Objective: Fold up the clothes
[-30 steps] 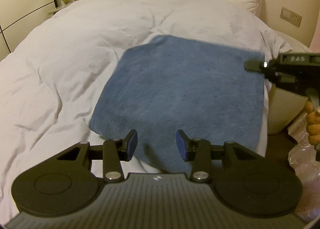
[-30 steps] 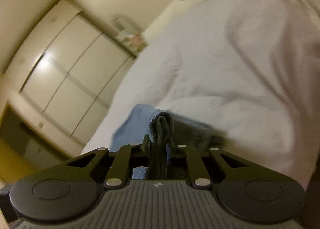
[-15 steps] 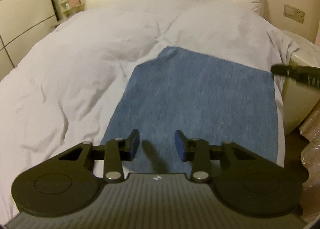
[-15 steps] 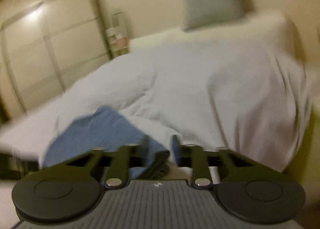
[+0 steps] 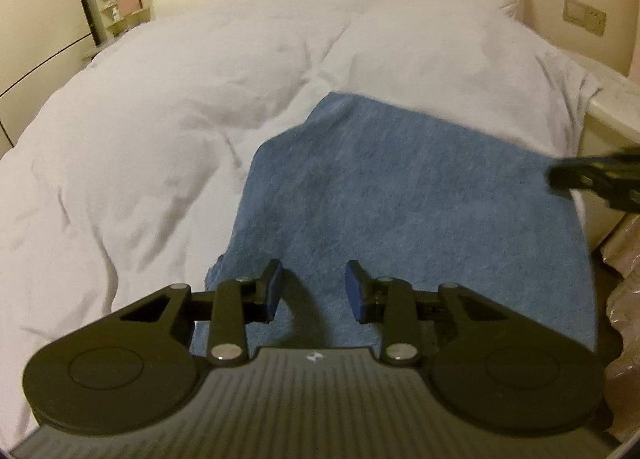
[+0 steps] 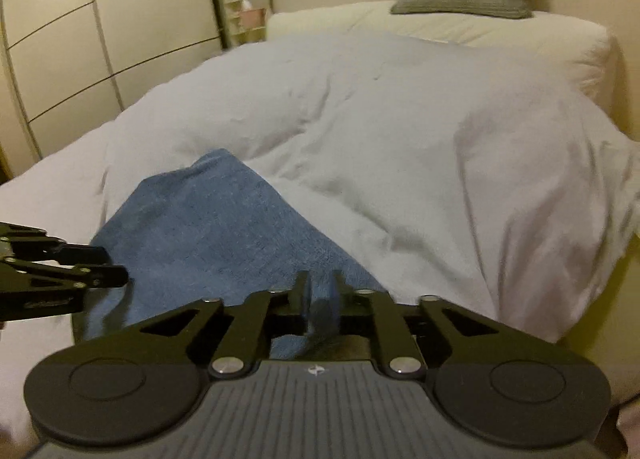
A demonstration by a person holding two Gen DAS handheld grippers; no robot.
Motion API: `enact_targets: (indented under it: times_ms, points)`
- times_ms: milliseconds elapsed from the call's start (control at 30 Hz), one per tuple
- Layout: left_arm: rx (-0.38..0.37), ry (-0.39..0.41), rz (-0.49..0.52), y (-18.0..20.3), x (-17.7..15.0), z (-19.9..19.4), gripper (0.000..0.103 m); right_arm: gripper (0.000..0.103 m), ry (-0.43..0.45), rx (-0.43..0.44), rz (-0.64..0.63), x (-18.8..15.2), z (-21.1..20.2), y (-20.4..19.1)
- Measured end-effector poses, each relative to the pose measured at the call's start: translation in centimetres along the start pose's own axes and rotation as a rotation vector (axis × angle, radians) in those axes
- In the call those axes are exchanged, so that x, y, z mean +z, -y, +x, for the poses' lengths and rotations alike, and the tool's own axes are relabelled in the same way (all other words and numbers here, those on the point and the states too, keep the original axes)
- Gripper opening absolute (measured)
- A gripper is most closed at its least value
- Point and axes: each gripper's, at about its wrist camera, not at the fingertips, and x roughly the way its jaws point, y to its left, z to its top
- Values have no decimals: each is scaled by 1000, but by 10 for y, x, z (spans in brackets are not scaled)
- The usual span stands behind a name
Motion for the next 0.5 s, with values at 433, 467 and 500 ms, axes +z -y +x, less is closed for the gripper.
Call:
enact_targets:
  times_ms: [433, 467, 500]
  points:
    - [24, -14, 58, -6, -10, -19, 30, 25, -25, 35, -14, -49, -60, -76]
    - [26, -25, 65, -7, -12, -17, 30, 26, -51, 36, -30, -58, -59, -85]
    - [22, -33, 73, -9, -15, -15, 30, 26, -71, 16, -46, -66, -55, -91]
